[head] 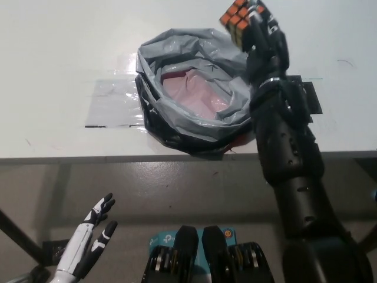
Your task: Use the right hand to pick up a rubix's cube and place it into a plastic bag and lift the bag
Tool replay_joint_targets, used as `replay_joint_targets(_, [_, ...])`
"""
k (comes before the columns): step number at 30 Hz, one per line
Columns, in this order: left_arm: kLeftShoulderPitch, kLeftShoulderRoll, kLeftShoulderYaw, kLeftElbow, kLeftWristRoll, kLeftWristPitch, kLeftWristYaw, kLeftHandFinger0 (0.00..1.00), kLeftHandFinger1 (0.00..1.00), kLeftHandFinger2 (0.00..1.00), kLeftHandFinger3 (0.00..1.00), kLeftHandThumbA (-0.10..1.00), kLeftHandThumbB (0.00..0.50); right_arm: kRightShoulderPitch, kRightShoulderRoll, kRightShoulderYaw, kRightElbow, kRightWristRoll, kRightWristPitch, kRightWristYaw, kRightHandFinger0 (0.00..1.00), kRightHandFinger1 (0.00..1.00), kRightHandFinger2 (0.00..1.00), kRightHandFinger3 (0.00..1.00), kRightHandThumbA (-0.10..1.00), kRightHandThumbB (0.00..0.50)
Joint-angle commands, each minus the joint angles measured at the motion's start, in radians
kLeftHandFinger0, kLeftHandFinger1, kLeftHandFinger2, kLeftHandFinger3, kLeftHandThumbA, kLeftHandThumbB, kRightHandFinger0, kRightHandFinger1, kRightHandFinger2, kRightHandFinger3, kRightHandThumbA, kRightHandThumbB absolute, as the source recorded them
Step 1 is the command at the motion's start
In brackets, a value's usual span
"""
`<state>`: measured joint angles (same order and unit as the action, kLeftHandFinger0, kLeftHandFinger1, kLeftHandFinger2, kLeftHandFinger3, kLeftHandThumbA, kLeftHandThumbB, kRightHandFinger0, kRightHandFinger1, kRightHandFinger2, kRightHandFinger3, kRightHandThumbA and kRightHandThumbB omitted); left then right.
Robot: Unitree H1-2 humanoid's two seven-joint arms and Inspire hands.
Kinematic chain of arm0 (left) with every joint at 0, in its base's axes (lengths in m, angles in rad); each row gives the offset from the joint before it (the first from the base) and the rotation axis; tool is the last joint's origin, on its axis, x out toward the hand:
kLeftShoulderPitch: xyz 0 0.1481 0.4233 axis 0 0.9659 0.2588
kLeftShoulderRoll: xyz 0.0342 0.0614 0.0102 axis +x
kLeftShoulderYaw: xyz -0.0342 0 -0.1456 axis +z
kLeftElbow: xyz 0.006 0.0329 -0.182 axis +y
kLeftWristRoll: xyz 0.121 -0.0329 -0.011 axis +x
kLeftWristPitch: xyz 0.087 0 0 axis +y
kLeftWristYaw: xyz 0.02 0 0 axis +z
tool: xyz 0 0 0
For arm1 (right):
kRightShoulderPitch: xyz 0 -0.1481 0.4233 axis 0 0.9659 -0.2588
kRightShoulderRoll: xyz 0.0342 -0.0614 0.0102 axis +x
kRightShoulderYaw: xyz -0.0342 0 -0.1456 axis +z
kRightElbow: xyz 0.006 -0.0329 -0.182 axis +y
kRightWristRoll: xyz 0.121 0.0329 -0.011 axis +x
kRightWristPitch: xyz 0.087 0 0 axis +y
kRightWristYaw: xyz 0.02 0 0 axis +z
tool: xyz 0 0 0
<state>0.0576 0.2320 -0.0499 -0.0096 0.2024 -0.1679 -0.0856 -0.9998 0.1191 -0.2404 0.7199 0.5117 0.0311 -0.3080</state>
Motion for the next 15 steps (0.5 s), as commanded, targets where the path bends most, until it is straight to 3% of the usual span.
replay_joint_targets(1, [-0.005, 0.018, -0.005, -0.039, 0.007, -0.007, -0.010, 1.00, 1.00, 1.00, 1.00, 0.96, 0.103, -0.120, -0.045, 0.056, 0.141, -0.135, -0.162, 0.042, 0.00, 0.34, 0.77, 0.81, -0.10, 0.116])
replay_joint_targets(8, [-0.008, 0.020, -0.011, -0.032, 0.022, -0.028, -0.007, 1.00, 1.00, 1.00, 1.00, 0.96, 0.094, -0.198, -0.090, 0.186, 0.371, -0.302, -0.281, -0.013, 0.03, 0.43, 0.83, 0.84, -0.10, 0.104])
replay_joint_targets(10, [-0.009, 0.021, -0.012, -0.030, 0.020, -0.032, -0.008, 1.00, 1.00, 1.00, 1.00, 0.96, 0.093, -0.212, -0.093, 0.202, 0.401, -0.317, -0.302, -0.012, 0.01, 0.42, 0.82, 0.81, -0.10, 0.104])
replay_joint_targets(11, [-0.013, 0.023, -0.013, -0.027, 0.023, -0.033, -0.008, 1.00, 1.00, 1.00, 1.00, 0.96, 0.094, -0.224, -0.096, 0.222, 0.421, -0.336, -0.314, -0.018, 0.00, 0.36, 0.76, 0.74, -0.10, 0.114])
replay_joint_targets(15, [-0.017, 0.025, -0.014, -0.025, 0.025, -0.032, -0.007, 1.00, 1.00, 1.00, 1.00, 0.96, 0.103, -0.243, -0.101, 0.258, 0.454, -0.373, -0.333, -0.039, 0.00, 0.32, 0.72, 0.70, -0.10, 0.133])
